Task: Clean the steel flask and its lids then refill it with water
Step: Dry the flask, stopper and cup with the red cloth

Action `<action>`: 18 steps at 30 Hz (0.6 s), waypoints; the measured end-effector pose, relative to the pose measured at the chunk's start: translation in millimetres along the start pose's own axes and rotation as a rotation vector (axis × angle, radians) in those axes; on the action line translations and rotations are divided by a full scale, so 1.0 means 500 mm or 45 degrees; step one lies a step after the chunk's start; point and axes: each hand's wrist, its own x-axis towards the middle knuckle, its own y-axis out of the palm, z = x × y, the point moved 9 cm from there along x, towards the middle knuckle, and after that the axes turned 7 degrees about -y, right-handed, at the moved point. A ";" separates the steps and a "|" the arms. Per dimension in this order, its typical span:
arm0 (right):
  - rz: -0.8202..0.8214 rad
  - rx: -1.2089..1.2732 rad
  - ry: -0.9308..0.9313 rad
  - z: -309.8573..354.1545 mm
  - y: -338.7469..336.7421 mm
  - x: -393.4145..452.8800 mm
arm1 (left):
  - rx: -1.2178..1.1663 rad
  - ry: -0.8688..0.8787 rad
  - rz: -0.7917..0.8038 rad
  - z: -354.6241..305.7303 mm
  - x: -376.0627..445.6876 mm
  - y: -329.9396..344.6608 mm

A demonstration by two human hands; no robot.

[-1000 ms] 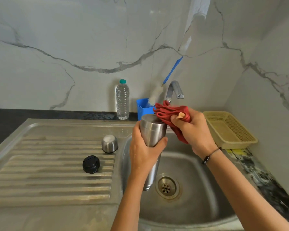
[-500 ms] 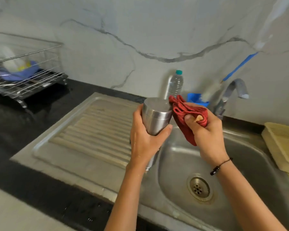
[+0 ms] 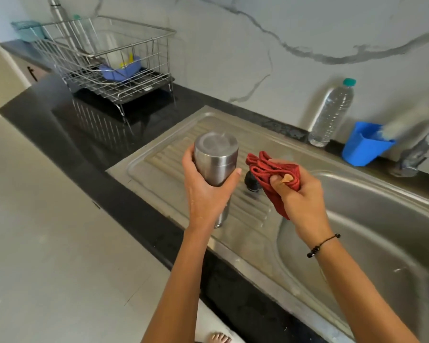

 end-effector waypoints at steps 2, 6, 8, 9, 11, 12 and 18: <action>0.018 -0.023 0.022 -0.006 0.006 -0.006 | 0.008 -0.014 0.011 0.005 -0.001 -0.005; 0.043 -0.032 0.048 -0.013 0.015 -0.015 | 0.027 -0.012 0.050 0.010 -0.001 -0.011; 0.068 -0.048 0.049 -0.012 0.021 -0.020 | 0.025 -0.005 0.068 0.011 -0.002 -0.013; 0.078 -0.044 0.050 -0.012 0.023 -0.022 | 0.024 -0.005 0.080 0.012 -0.003 -0.013; 0.094 -0.032 0.056 -0.011 0.027 -0.027 | 0.023 -0.006 0.100 0.011 -0.006 -0.012; 0.100 -0.030 0.059 -0.011 0.028 -0.029 | 0.018 -0.002 0.106 0.012 -0.006 -0.012; 0.111 -0.054 0.099 -0.021 0.024 -0.042 | -0.009 0.059 0.129 0.005 -0.006 -0.018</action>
